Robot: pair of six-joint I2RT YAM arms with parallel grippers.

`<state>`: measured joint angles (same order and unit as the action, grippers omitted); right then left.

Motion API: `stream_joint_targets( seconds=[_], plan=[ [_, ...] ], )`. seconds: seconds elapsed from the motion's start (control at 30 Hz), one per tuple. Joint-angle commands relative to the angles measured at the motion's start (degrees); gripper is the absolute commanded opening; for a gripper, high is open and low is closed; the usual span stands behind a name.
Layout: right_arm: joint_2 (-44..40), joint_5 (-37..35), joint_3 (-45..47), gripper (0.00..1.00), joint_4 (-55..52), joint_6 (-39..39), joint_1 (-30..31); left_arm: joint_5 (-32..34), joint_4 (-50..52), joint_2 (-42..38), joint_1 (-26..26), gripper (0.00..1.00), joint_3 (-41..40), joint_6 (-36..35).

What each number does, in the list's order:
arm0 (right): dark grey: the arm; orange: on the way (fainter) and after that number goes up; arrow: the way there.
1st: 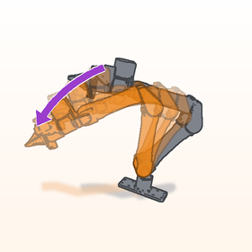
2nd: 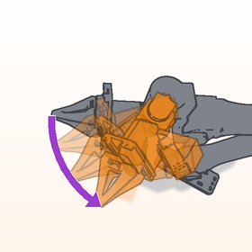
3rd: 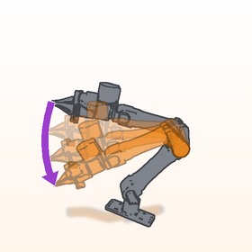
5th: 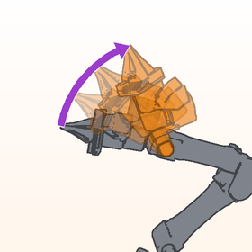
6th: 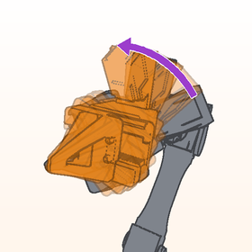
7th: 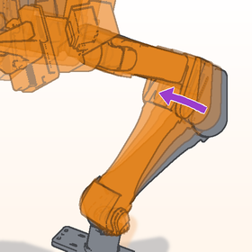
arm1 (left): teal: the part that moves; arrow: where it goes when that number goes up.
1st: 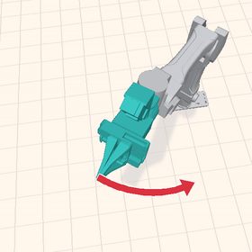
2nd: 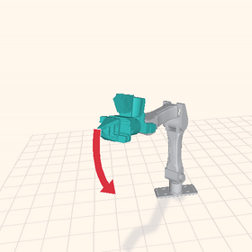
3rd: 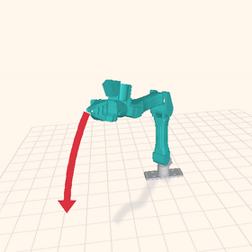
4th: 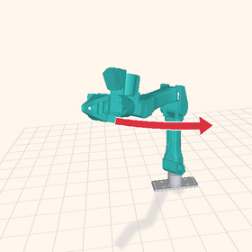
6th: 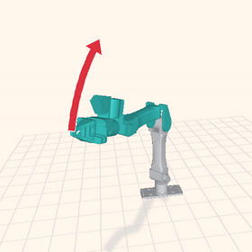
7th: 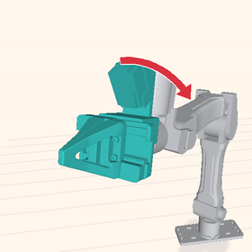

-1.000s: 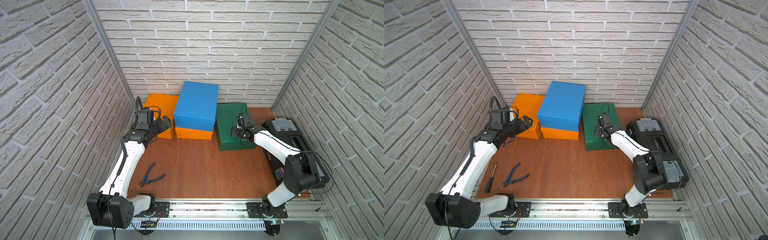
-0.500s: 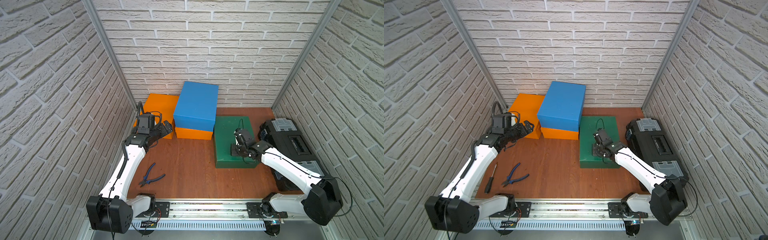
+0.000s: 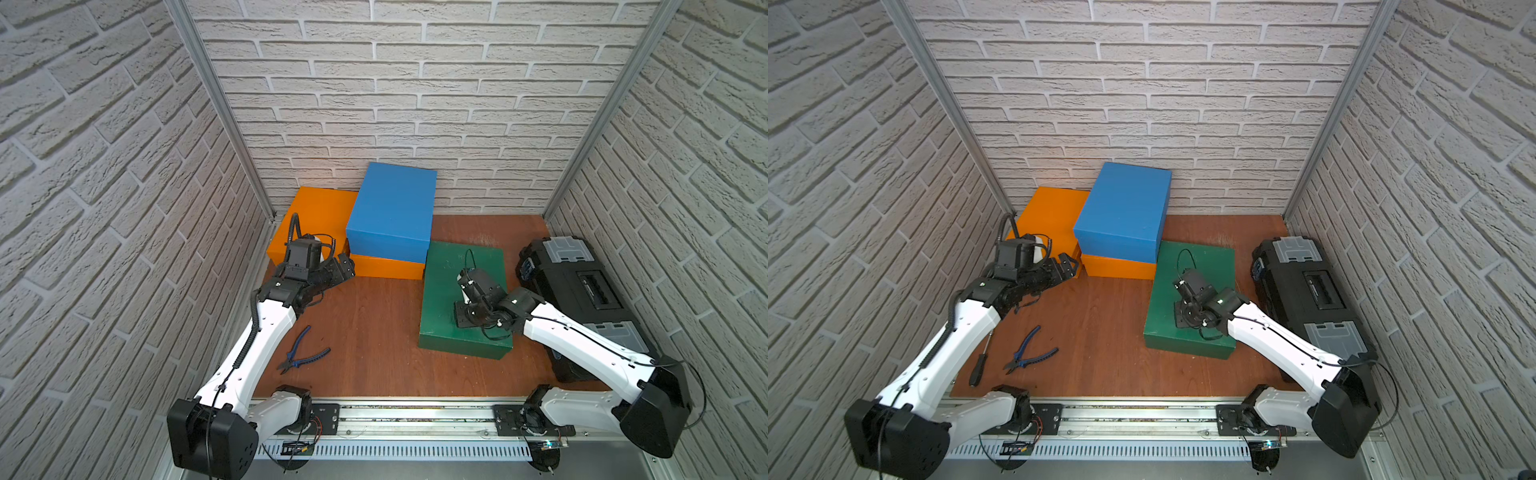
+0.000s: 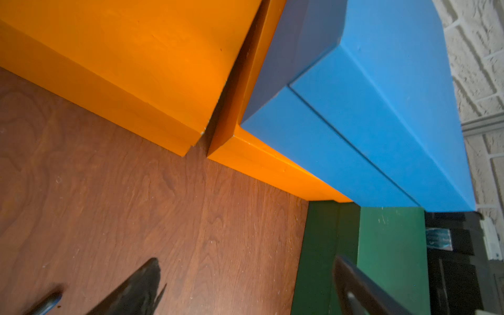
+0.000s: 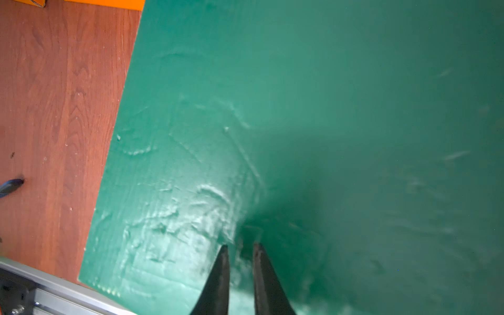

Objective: Stack the shoeboxes
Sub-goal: Move the shoebox to the center of the board, then pick up the shoebox from the center of the board.

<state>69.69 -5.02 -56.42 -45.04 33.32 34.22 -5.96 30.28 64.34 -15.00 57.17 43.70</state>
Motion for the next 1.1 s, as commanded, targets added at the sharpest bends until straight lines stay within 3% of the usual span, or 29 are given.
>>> stream_joint_targets(
  seconds=[0.0,0.13,0.17,0.23,0.5,0.77,1.07],
  plan=[
    [-4.1,5.4,-1.6,0.39,-2.0,-2.0,-7.3,2.1,-4.8,-0.7,-3.9,0.98,-2.4,1.3],
    [-4.2,12.3,-0.9,0.64,-1.6,-4.6,-18.8,3.6,-9.4,0.5,-10.8,0.98,-4.3,2.3],
    [-3.9,12.9,-0.9,0.73,-1.5,-5.1,-20.5,4.4,-10.1,0.9,-12.4,0.98,-4.4,2.4],
    [-3.4,15.7,-0.5,1.00,-0.6,-5.9,-24.8,5.9,-11.8,2.3,-16.1,0.98,-4.3,2.9],
    [-4.1,24.9,5.6,0.96,7.4,-6.2,-38.4,8.0,-16.6,11.1,-26.8,0.98,-1.0,2.8],
    [-2.8,30.2,14.1,0.97,16.0,-4.6,-42.1,6.2,-19.2,20.3,-31.2,0.98,3.5,3.6],
    [-4.8,32.7,22.6,0.98,23.9,-0.5,-42.8,1.5,-23.7,29.1,-32.5,0.98,6.9,5.2]
  ],
)
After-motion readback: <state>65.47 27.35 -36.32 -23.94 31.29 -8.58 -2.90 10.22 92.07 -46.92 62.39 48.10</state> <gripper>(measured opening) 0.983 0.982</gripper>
